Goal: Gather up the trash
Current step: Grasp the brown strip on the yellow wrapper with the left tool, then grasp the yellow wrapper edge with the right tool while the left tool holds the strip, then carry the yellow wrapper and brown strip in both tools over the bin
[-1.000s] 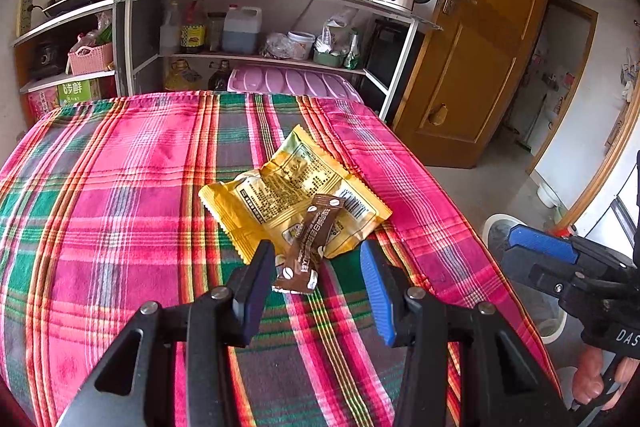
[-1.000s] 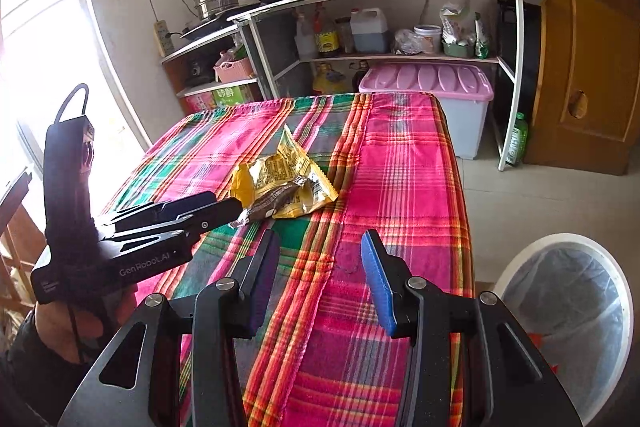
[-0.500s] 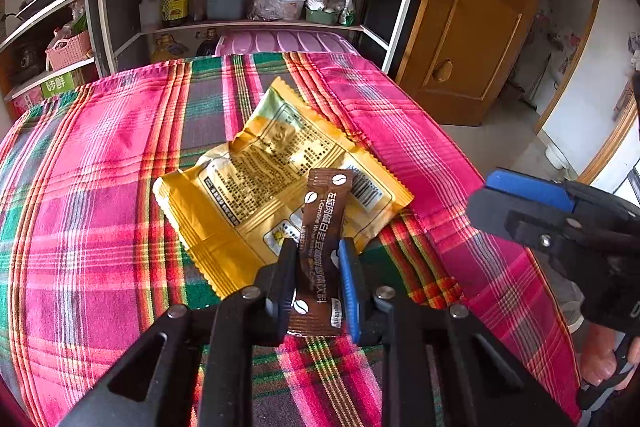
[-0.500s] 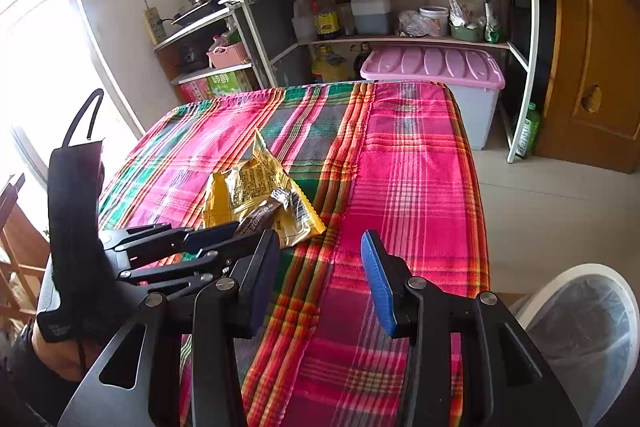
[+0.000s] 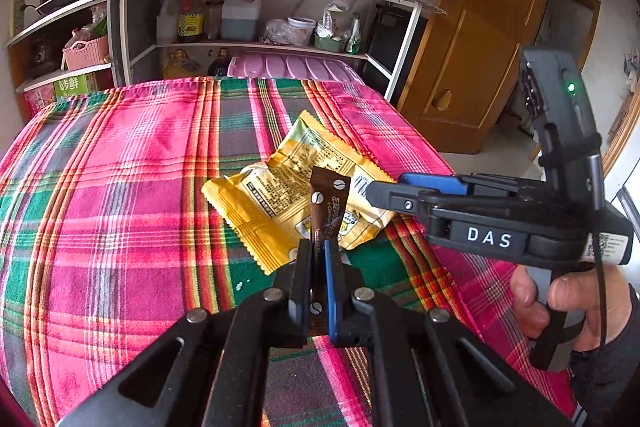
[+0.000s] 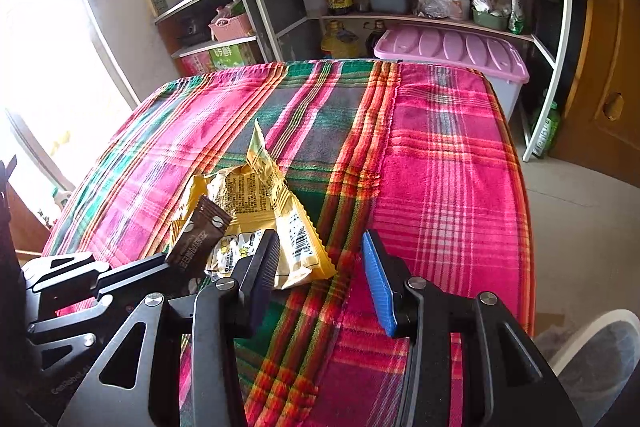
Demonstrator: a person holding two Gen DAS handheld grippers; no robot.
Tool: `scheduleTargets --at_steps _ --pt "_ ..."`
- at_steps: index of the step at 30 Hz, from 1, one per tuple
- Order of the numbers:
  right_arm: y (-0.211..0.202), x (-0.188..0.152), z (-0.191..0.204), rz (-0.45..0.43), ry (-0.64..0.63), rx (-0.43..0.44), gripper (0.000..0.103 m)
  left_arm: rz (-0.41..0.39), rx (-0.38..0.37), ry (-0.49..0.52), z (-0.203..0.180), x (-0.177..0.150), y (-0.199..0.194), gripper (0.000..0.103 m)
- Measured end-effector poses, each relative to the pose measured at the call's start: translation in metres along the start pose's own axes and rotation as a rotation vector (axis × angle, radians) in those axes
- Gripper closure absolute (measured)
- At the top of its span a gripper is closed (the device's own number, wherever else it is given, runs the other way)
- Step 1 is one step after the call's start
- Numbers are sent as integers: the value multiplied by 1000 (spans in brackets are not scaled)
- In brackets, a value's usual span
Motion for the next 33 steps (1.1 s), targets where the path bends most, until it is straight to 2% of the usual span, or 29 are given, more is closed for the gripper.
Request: scheduleTargets --at_steps 2,4,6,10,21,33 --pt "6 -1 2 10 -14 -1 61 -10 -4 -24 6 1 -4 97" --pt "10 -2 3 21 -23 -9 77 -17 -6 -42 12 1 -7 97" --pt "10 -3 5 23 -27 -12 87 -19 -7 -54 16 1 -9 97" --pt "4 -7 9 17 -31 -11 97 -25 -5 -67 19 1 -11 97" --pt "-49 -26 28 -74 -3 12 100 -57 -6 -96 18 -8 -40 97" --pt "-130 -70 22 -186 82 1 100 -85 -33 -91 -13 -24 -78 97"
Point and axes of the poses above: each gripper's, at about its wrist camera, not at the fingertips, and y roughly the way its jaws point, z to its left, x to its top, the point moved 10 cm from there along y, roughly the way its jaws point, and after that the axes turned 12 degrees about x, right-handed, at the moved point
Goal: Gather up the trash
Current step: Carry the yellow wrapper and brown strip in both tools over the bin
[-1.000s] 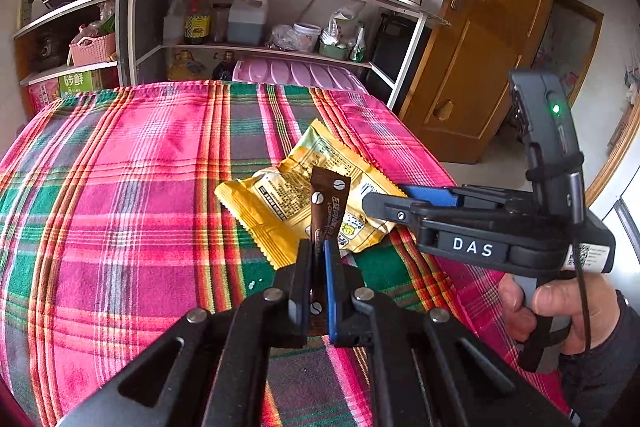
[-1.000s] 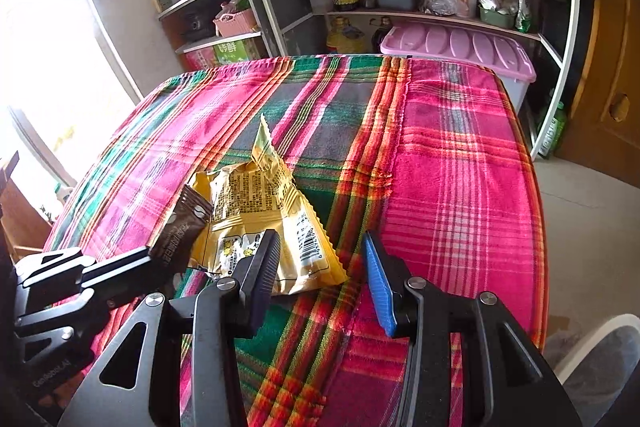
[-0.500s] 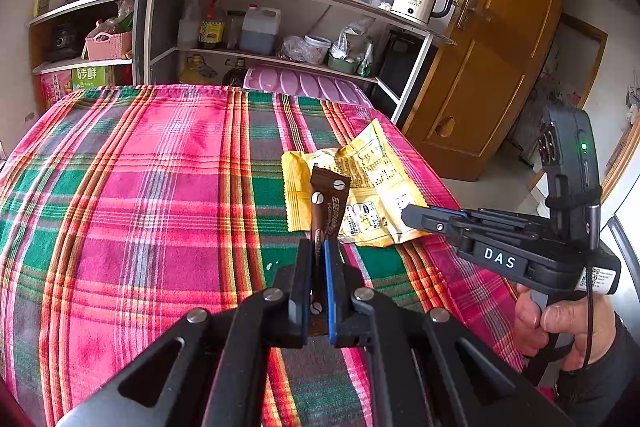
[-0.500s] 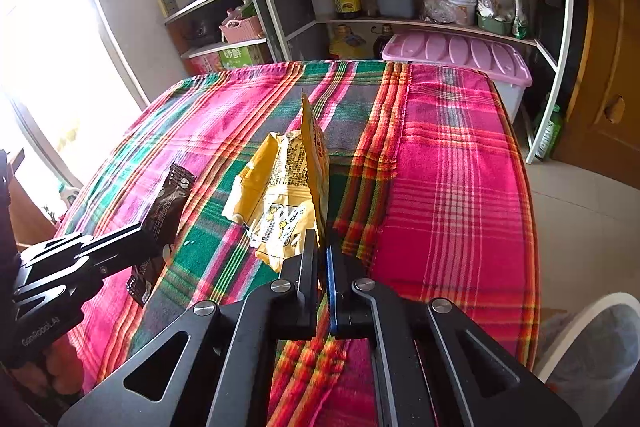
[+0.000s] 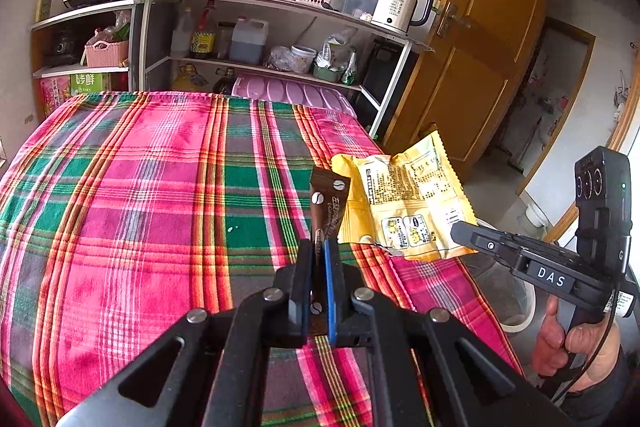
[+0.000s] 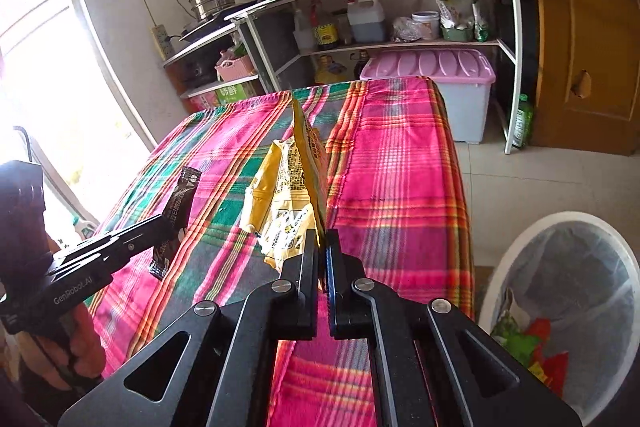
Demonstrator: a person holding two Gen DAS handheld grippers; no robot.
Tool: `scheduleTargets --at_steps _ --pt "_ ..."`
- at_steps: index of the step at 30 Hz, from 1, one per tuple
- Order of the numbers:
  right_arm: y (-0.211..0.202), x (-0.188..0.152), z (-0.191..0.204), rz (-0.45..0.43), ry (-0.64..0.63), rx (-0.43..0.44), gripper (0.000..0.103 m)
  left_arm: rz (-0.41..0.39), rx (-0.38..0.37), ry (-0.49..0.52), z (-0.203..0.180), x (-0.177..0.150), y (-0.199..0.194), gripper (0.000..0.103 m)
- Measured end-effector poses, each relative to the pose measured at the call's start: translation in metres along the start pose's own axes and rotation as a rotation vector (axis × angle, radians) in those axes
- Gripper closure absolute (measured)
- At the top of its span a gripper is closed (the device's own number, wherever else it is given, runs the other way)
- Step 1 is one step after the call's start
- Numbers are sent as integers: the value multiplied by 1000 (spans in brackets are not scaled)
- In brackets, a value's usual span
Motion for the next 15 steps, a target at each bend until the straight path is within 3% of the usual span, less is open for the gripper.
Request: scheduleTargets --at_steps 15 --pt "-82 -24 -31 -99 74 -55 100 -10 -71 61 -69 -10 -18 97"
Point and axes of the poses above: each gripper's, at about its wrist camera, not at the fingertips, and y roughly the way its jaws point, z to its left, x to its top, the point moved 10 cm from there along y, roughly the way its jaws point, and after that the axes turned 12 degrees about x, right-handed, at the moved point
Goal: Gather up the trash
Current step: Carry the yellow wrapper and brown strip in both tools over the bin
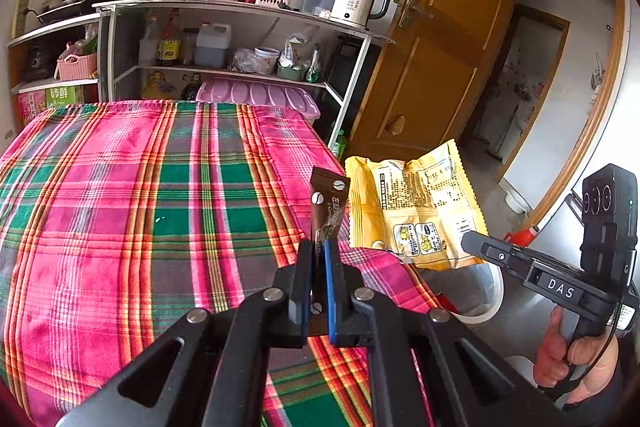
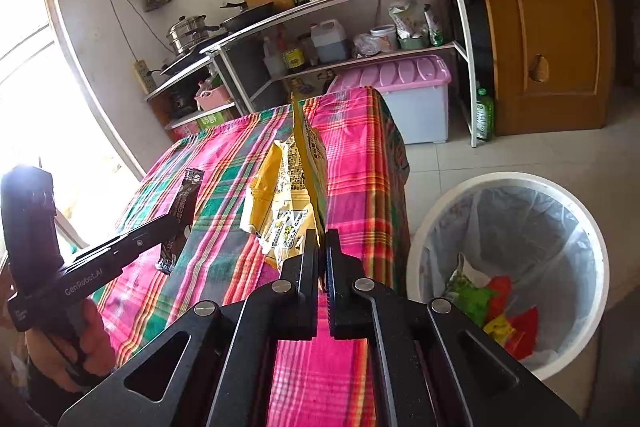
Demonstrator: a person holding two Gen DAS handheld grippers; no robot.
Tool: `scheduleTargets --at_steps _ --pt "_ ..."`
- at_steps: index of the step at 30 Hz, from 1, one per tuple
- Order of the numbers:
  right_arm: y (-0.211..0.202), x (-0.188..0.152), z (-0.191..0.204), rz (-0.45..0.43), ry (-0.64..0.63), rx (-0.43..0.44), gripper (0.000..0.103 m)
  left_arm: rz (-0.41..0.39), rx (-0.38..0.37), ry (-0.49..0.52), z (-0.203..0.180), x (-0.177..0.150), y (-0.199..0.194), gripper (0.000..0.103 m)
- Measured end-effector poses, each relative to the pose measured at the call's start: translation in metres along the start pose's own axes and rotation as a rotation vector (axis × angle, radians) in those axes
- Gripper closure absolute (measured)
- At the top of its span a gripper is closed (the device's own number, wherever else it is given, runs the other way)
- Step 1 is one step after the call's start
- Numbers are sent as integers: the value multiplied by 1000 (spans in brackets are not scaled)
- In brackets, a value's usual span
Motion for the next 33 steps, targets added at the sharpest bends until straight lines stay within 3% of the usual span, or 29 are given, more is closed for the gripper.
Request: scheduleTargets --at_steps 15,33 --pt "-47 -10 -56 -67 78 -101 100 18 -53 101 -74 -2 19 97" --pt "-72 -26 -128 -82 203 -212 100 104 -152 187 -157 -12 71 97"
Point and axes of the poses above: each gripper's, at about its wrist camera, not at the fingertips, and y roughly the way its jaws point, z to its left, x to its top, the point moved 10 cm from there along y, roughly the way its jaws point, and after that the axes turned 12 degrees about x, right-handed, at the moved point
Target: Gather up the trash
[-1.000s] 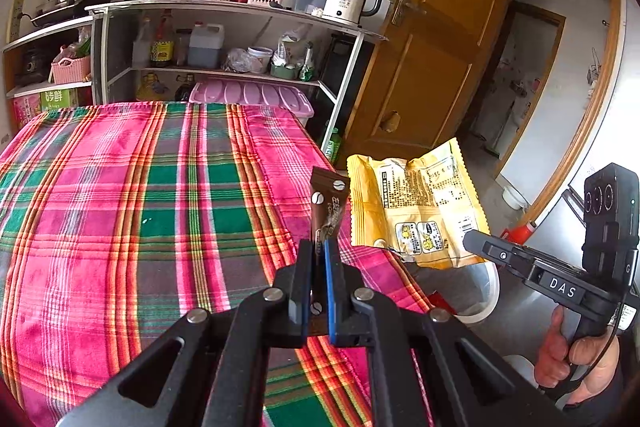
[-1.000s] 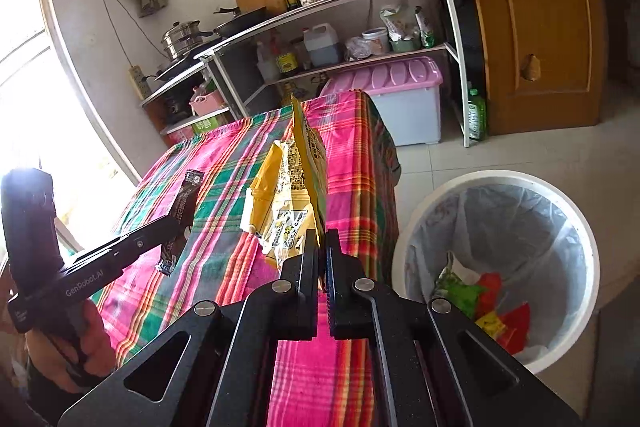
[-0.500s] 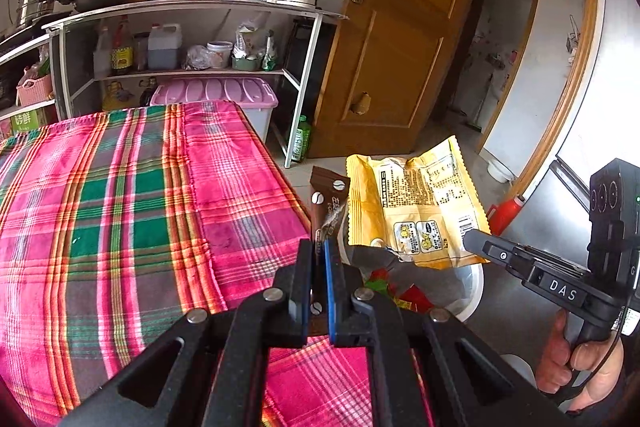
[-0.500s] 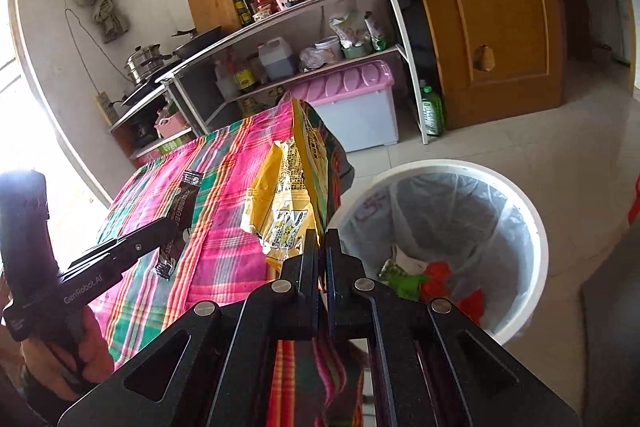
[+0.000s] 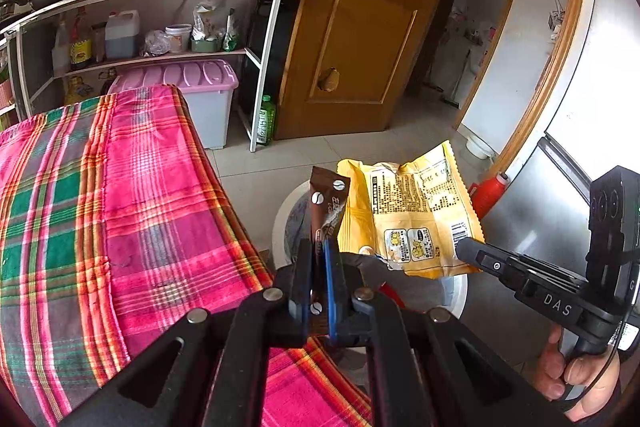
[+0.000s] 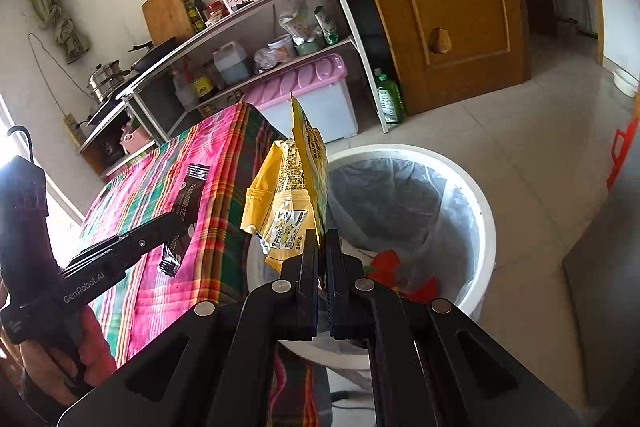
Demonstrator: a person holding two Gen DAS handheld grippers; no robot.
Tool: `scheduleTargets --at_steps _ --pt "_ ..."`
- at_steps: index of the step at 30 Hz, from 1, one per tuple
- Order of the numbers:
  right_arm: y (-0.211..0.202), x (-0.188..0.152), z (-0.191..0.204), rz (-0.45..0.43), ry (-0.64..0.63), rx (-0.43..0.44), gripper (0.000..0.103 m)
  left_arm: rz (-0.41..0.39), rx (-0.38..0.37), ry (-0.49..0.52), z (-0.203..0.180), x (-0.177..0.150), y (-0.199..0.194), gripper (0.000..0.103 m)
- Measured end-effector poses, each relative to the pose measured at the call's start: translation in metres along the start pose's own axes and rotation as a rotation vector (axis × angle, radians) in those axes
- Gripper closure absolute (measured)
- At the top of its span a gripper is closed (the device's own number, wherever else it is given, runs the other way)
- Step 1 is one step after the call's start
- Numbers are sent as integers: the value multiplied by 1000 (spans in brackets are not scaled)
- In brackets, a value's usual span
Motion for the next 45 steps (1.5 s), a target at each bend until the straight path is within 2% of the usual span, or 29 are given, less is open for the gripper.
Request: scheduleTargets --at_steps 9,16,19,21,23,30,45 --pt "3 -4 -28 17 55 -43 100 57 -25 17 -27 -5 28 97" --pt "13 -8 -42 48 75 -67 100 114 -28 -9 -34 -11 50 96" --pt "18 -9 -47 60 80 -77 100 119 -30 -10 -37 -10 52 93" --pt "20 -10 -49 65 80 -84 95 125 -31 -12 -39 -11 53 81" --pt "21 -11 -49 67 78 -89 86 130 -34 -16 -39 -10 55 81" --pt "14 -9 -45 52 55 -106 82 114 -39 -16 -39 -11 45 81" --pt "-10 -10 5 -4 -22 -93 79 29 -39 -35 -13 -10 -6 81"
Point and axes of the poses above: each gripper's, at about its wrist camera, not at the fingertips, and y roughly the way its jaws point, z to its left, x to its top, the point moved 10 cm from there along y, roughly the way its jaws point, and after that the axes turned 12 degrees about x, right-handed, at the moved point
